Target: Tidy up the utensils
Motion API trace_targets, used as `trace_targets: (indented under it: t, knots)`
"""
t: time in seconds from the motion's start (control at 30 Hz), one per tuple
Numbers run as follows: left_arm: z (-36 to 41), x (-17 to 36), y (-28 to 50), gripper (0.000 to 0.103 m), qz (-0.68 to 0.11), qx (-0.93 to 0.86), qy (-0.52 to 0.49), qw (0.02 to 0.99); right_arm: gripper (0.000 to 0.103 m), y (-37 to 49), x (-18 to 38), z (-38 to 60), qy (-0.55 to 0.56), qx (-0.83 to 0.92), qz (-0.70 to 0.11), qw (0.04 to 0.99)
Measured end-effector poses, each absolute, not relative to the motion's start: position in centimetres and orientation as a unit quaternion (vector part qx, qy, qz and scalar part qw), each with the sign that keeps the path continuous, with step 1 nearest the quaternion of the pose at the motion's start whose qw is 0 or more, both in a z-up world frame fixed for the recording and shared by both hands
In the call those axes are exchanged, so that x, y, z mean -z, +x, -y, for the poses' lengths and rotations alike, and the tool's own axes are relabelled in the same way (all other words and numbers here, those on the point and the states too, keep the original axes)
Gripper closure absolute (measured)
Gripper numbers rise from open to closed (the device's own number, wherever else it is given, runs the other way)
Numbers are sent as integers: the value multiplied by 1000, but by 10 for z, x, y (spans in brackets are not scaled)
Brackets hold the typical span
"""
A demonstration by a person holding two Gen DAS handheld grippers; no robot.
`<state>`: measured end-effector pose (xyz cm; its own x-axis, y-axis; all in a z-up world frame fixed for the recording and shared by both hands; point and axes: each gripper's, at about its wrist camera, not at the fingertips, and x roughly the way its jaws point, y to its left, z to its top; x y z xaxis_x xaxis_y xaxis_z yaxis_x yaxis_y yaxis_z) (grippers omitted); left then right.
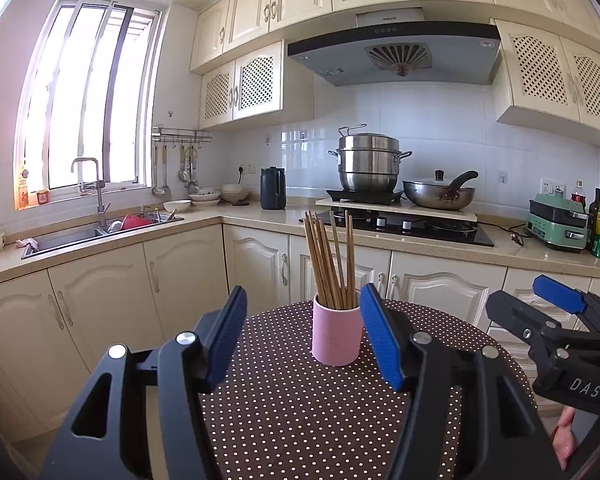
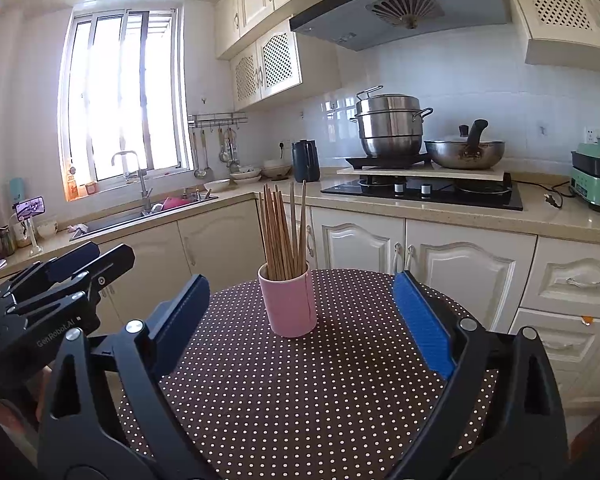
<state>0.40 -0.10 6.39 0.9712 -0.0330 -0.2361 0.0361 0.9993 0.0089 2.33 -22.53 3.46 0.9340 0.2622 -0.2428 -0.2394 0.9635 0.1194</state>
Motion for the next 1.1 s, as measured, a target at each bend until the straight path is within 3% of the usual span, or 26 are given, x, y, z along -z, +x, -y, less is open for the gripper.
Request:
trace_targets:
  t: [1.1]
  knots:
    - [2, -63, 6, 43, -124, 24, -1, 992, 11, 28, -30, 222, 47, -130, -154, 978]
